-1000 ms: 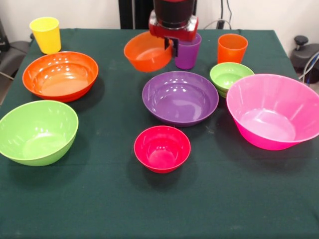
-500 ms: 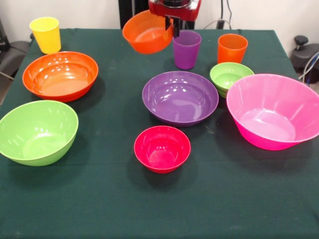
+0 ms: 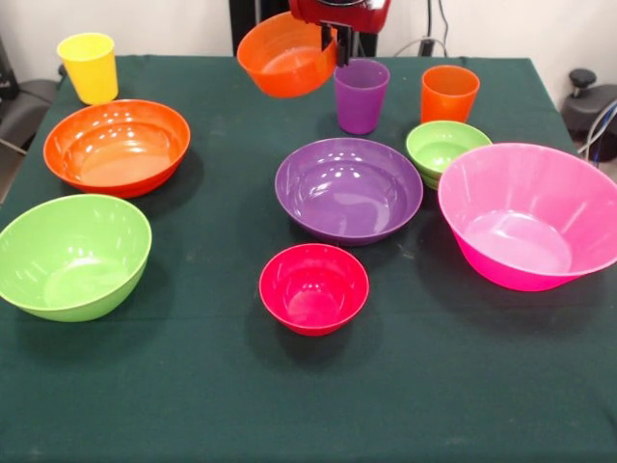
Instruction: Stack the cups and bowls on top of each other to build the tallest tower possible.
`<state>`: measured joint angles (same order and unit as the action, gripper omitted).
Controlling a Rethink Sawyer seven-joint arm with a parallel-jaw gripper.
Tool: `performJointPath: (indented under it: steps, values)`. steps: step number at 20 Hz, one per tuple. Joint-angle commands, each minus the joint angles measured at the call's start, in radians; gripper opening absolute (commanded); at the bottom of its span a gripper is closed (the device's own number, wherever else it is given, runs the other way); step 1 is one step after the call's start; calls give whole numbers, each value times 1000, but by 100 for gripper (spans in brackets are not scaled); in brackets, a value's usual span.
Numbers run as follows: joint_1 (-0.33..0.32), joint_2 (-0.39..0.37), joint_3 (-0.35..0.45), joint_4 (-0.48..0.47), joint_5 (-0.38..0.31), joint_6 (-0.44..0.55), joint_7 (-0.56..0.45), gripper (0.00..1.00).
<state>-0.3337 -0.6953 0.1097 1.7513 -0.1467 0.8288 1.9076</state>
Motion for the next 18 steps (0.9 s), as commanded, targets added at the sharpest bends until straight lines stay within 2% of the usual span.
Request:
performJointPath:
  steps: [1,6,9,18]
  values:
    - [26,-6,48,-46,25,108,59,0]
    - [25,24,57,-101,22,147,49,0]
    - [32,58,64,-207,7,212,34,0]
    - [59,138,68,-418,-6,350,52,0]
